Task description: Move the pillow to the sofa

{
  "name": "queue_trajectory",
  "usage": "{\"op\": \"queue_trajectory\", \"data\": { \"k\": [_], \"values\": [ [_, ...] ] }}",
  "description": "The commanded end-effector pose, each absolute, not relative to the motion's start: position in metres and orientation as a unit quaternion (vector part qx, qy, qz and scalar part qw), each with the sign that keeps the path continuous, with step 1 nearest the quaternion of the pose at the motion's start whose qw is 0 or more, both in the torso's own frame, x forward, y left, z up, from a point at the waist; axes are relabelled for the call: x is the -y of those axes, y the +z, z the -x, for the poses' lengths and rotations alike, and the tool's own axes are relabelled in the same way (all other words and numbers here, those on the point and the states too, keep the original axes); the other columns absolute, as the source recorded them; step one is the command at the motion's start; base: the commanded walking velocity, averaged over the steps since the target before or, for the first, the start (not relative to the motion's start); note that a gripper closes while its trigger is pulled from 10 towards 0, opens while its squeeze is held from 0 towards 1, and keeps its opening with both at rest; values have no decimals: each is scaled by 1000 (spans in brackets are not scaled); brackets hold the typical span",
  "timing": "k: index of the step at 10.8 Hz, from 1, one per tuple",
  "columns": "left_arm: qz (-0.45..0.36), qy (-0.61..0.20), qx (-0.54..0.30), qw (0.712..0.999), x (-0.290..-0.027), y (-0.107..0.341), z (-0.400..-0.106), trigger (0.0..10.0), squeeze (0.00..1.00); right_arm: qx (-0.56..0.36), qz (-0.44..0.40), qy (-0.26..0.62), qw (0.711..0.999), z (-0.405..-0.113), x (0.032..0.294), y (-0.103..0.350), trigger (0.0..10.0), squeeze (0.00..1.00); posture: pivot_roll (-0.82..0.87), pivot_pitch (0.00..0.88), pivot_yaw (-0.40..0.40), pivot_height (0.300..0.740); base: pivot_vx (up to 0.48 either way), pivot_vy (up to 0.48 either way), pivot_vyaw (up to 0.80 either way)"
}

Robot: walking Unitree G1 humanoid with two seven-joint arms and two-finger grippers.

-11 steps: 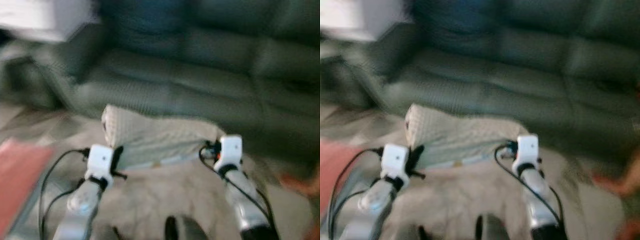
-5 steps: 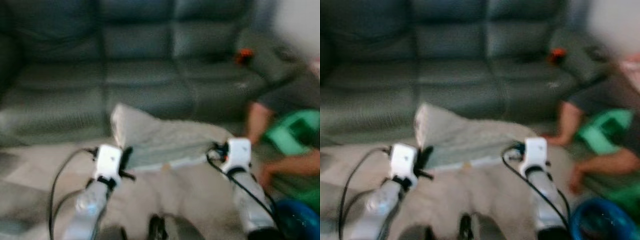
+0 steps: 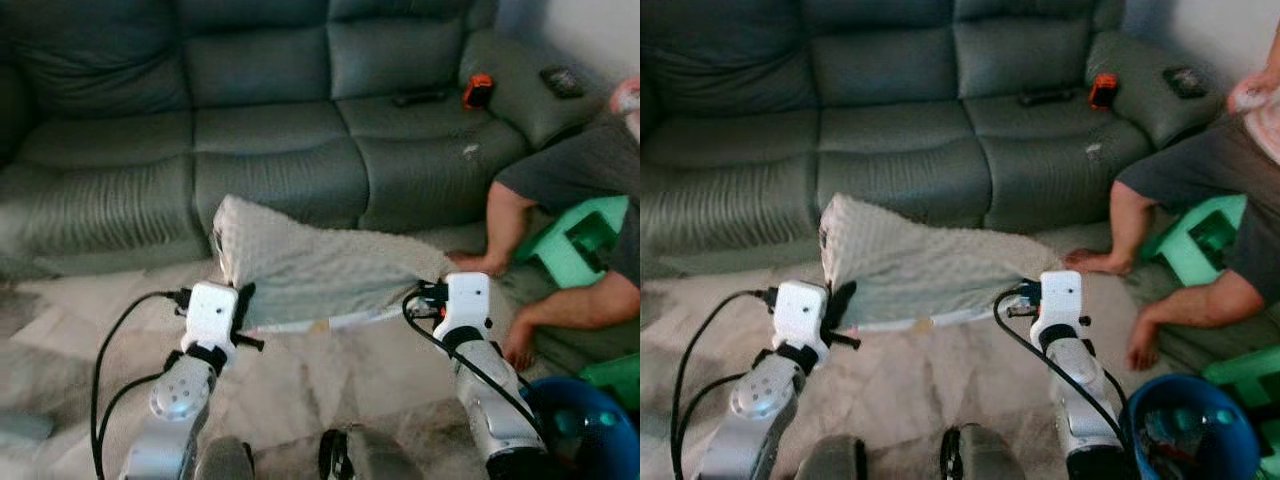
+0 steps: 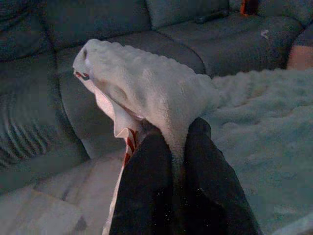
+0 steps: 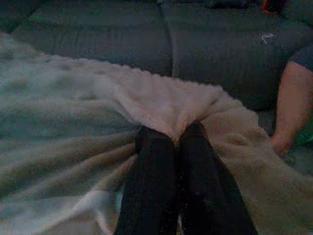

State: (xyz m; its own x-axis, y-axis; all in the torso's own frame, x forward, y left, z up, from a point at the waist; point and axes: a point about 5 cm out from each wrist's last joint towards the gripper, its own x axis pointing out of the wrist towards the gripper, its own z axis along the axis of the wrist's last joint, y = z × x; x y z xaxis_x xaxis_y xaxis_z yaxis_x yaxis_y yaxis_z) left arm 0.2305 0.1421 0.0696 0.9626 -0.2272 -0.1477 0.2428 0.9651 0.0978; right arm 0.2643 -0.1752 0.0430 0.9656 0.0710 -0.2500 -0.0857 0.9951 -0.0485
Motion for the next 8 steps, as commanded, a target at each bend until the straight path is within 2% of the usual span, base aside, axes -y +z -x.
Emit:
{"op": "queue_trajectory", "data": {
  "k": [1,3,6,8],
  "values": [
    [-67,-116,-54,990,-145,72,-231,10000,0,-101,35,48,993,-272,175,58,10000,0,-29,144,-51,740,0,0,0],
    [-50,-95,-59,992,-152,72,-229,10000,0,-62,29,70,995,-267,160,67,10000,0,-20,143,-70,740,0,0,0],
    [-38,-107,-51,992,-152,77,-233,10000,0,-73,-3,92,993,-244,131,55,10000,0,-29,143,-50,740,0,0,0],
    [-40,-126,-38,991,-148,81,-242,10000,0,-73,-6,87,994,-248,138,56,10000,0,-40,134,-59,740,0,0,0]
  ]
}}
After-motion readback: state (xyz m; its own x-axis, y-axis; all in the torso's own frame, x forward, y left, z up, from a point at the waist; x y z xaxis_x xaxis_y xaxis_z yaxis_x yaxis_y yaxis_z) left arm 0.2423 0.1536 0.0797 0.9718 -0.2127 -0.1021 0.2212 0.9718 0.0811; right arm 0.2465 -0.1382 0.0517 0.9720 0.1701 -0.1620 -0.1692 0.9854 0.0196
